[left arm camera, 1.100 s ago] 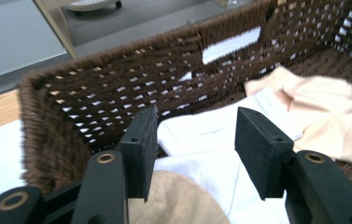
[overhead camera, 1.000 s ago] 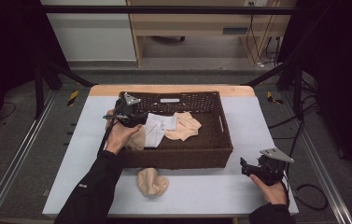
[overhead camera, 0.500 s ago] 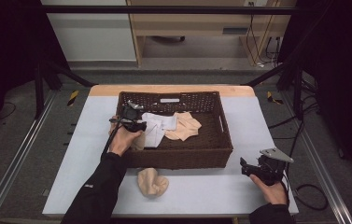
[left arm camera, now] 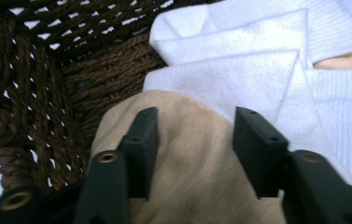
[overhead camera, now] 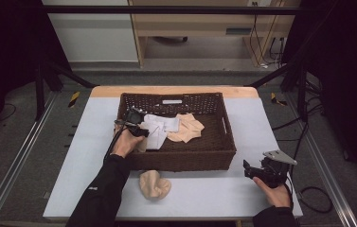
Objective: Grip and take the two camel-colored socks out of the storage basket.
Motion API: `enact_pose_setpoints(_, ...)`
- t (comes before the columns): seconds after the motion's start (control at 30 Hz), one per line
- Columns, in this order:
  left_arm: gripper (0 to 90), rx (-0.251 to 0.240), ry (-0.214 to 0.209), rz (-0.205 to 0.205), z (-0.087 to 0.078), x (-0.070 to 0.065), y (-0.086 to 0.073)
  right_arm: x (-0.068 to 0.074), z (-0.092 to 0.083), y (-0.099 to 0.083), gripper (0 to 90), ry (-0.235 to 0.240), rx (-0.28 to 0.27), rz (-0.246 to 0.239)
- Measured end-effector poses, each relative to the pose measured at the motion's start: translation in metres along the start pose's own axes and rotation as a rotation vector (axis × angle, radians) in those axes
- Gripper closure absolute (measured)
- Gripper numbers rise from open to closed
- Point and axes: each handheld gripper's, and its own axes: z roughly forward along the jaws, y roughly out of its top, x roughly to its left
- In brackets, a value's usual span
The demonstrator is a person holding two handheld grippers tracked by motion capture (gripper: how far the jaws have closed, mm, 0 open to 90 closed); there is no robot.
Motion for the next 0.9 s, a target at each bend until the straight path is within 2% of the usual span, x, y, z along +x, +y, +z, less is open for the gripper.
enact_pose_setpoints(0.17, 72.2, 0.029, -0.015, -0.010, 0.000, 0.001, -0.001, 0.000, 0.000, 0.000, 5.4, 0.000, -0.002, -0.002)
enact_pose_setpoints(0.2, 77.9, 0.041, -0.025, -0.028, -0.001, 0.001, -0.001, 0.001, 0.000, 0.000, 5.4, 0.000, -0.002, -0.002)
enact_pose_setpoints(0.27, 85.0, 0.043, -0.020, -0.032, -0.003, 0.000, -0.001, 0.001, 0.000, 0.000, 5.5, 0.000, -0.003, -0.002)
enact_pose_setpoints(0.57, 87.0, 0.001, -0.030, -0.025, -0.009, -0.001, -0.001, 0.001, -0.001, 0.000, 5.7, 0.000, -0.003, -0.002)
enact_pose_setpoints(0.67, 83.4, -0.004, -0.018, -0.024, -0.009, -0.001, -0.001, 0.000, -0.001, 0.000, 5.7, -0.001, -0.005, -0.002)
enact_pose_setpoints(0.73, 86.5, -0.016, -0.021, -0.022, -0.010, -0.001, -0.001, 0.000, -0.001, 0.000, 5.9, -0.002, -0.005, -0.001)
enact_pose_setpoints(0.83, 87.1, -0.039, -0.028, -0.023, -0.013, -0.001, -0.001, 0.000, -0.001, 0.000, 5.9, -0.002, -0.005, -0.001)
enact_pose_setpoints(0.87, 87.2, -0.079, -0.043, -0.023, -0.017, -0.001, -0.001, 0.000, -0.001, 0.000, 5.9, -0.002, -0.005, -0.002)
enact_pose_setpoints(0.9, 87.2, -0.099, -0.054, -0.019, -0.019, 0.000, -0.001, 0.000, -0.001, 0.000, 5.9, -0.001, -0.005, -0.002)
